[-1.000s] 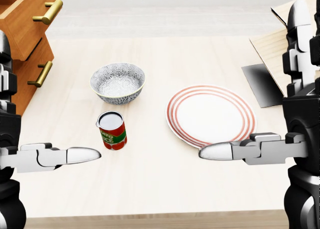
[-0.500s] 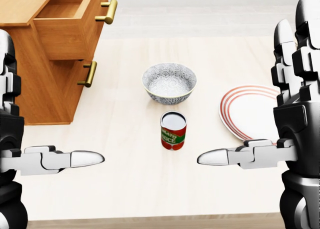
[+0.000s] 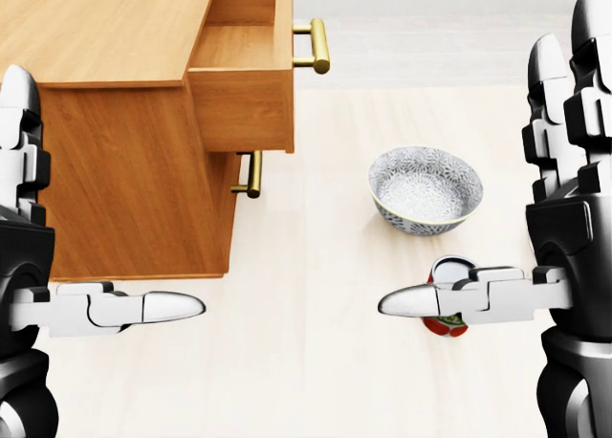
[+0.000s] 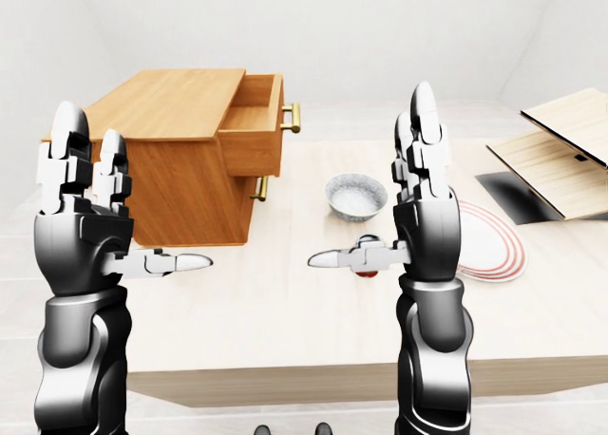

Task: Close the top drawer of the cabinet.

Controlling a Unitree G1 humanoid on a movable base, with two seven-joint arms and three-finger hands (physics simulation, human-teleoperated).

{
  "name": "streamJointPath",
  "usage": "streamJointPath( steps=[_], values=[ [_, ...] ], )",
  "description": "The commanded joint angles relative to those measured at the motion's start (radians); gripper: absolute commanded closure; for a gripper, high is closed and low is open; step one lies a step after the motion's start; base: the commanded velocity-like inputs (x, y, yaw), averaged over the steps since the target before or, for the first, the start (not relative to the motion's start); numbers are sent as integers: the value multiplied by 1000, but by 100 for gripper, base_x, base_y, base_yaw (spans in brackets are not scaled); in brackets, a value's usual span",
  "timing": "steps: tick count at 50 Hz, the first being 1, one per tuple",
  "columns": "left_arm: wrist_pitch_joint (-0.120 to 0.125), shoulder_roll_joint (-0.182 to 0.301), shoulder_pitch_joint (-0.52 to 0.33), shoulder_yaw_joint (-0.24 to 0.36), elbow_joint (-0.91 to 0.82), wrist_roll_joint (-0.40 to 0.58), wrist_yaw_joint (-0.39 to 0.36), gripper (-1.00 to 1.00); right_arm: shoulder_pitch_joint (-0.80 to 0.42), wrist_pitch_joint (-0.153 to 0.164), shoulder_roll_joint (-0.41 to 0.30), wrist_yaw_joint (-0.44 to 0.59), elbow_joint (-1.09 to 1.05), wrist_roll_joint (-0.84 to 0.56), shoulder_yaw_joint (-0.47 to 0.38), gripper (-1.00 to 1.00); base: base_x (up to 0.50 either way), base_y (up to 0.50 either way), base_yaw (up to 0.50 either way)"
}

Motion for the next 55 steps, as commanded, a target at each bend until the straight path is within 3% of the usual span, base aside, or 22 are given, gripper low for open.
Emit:
streamJointPath(
  steps=[1, 13, 31, 55],
  values=[
    [0, -1, 1, 1, 6, 0, -5, -100, -1, 0, 1, -4, -3, -4, 3, -100, 0, 43, 0],
    [0, -9, -3, 9, -14, -21, -8, -100, 8, 0, 0, -7, 4, 2, -3, -100, 0, 44, 0],
    [0, -4, 10, -4, -4, -10, -9, -100, 19, 0, 12, 7, -2, 32, -9, -100, 0, 5, 0],
    [0, -5, 19, -8, 8, -9, -11, -100, 25, 0, 7, 4, 27, -3, 8, -100, 24, 0, 0]
  ],
)
